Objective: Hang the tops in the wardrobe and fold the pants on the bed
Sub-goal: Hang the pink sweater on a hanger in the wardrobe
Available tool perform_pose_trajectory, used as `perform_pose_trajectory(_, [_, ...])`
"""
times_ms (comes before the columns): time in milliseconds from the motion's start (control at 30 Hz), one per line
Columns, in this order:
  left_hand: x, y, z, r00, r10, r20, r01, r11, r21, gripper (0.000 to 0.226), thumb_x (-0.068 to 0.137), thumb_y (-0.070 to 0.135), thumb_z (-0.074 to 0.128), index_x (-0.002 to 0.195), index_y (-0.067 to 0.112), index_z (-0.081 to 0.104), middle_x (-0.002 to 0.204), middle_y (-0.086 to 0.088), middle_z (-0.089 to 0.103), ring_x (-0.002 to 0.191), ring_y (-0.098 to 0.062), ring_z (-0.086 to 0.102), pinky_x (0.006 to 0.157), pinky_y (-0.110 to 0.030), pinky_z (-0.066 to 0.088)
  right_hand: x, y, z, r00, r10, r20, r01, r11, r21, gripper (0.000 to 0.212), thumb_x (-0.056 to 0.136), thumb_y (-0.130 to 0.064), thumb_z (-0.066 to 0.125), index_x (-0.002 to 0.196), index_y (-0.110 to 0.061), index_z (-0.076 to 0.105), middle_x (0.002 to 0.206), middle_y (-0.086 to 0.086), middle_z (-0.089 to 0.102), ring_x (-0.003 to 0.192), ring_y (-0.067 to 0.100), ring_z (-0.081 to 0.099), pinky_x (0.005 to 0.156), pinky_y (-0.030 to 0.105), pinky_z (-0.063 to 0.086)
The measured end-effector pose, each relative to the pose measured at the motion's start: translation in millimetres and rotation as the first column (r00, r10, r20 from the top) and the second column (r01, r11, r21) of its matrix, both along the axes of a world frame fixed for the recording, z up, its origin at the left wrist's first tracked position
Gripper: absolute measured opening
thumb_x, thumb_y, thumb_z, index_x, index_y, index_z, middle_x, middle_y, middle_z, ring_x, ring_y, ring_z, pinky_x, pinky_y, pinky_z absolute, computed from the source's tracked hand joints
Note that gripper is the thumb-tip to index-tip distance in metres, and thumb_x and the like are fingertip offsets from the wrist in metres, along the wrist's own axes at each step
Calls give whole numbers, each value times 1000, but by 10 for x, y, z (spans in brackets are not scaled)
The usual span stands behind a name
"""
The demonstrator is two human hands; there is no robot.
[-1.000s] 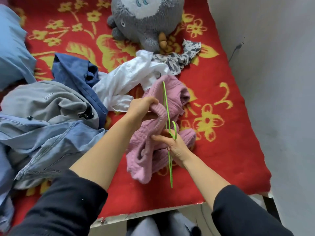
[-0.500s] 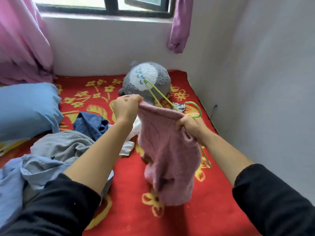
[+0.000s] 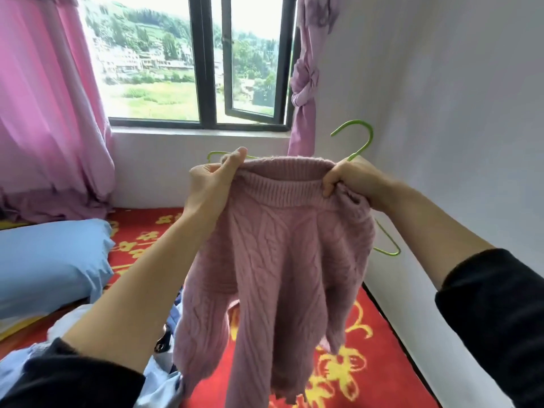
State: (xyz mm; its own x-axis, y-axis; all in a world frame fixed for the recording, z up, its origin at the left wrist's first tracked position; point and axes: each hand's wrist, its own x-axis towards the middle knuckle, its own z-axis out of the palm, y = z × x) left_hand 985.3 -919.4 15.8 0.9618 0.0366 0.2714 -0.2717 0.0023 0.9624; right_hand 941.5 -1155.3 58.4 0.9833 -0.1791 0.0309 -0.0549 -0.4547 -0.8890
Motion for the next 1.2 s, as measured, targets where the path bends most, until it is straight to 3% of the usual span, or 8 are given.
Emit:
perform_pose_trajectory(233, [-63, 63, -779, 976, 116, -186, -44, 934, 353, 50, 60, 56, 69, 46, 19, 39, 38, 14, 36, 46, -9, 35, 47, -29, 26, 16, 160, -734, 984, 76, -160, -87, 994, -60, 13, 36, -7, 65, 43, -12, 54, 49, 4, 52, 44, 14, 48, 40, 21, 37])
perform_pose_trajectory(500, [37, 208, -1443, 944, 191, -269, 87, 643, 761, 9, 74, 20, 59, 76, 13, 55, 75, -5, 62, 78, -25, 60, 58, -31, 43, 68, 203, -1298, 959, 111, -261, -138, 987, -85, 19, 41, -9, 70, 37, -15, 53, 47, -1, 49, 45, 11, 45, 40, 21, 34])
perform_pose_trajectory(567, [56, 202, -1522, 924, 164, -347, 143, 692, 707, 11, 81, 16, 55, 77, 10, 63, 76, -11, 67, 76, -28, 66, 59, -34, 55, 104, 173, -1328, 950, 117, -289, -142, 988, -66, 23, 49, -8, 74, 37, -16, 55, 47, -3, 53, 43, 9, 49, 40, 19, 37])
perform_pose_trajectory(667, [45, 94, -1530, 756, -17, -654, 179, 967, 182, 12, 91, 13, 53, 90, 11, 65, 83, -11, 64, 72, -24, 64, 65, -37, 58, 137, 116, -1380, 943, 150, -298, -154, 988, 9, 18, 60, -15, 81, 56, -15, 63, 57, -1, 62, 51, 9, 58, 45, 20, 43])
perform_pose_trajectory(833, [100, -128, -1389, 652, -275, -707, 14, 936, -352, 22, 99, 20, 39, 92, 12, 58, 66, -8, 67, 56, -19, 64, 51, -31, 56, 163, -58, -1572, 951, 147, -271, -121, 986, 112, 17, 71, -15, 80, 60, -11, 68, 61, 1, 67, 56, 13, 61, 50, 20, 49])
perform_pose_trajectory(933, [131, -200, -1384, 724, -240, -646, 87, 962, -260, 19, 96, 23, 49, 95, 15, 66, 75, -5, 74, 69, -19, 70, 68, -35, 58, 204, -102, -1547, 976, -16, -219, 11, 1000, -23, 42, 73, -53, 75, 63, -12, 71, 61, -6, 66, 57, 6, 61, 55, 19, 49])
perform_pose_trajectory(1033, [152, -230, -1423, 844, -103, -526, 145, 989, 39, 14, 94, 27, 54, 91, 24, 67, 93, 1, 72, 89, -18, 66, 85, -36, 52, 292, -78, -1298, 967, -254, -10, 253, 960, 118, 54, 89, -51, 57, 48, -15, 56, 35, -8, 47, 32, 3, 42, 35, 16, 32])
perform_pose_trajectory(1200, [105, -298, -1509, 923, -71, -379, 159, 966, 205, 20, 94, 27, 54, 95, 9, 62, 82, -1, 57, 74, -11, 51, 60, -21, 39, 264, 20, -572, 943, -265, 201, 122, 838, 532, 46, 99, -35, 42, 55, -20, 40, 38, -9, 30, 31, 7, 24, 33, 15, 16])
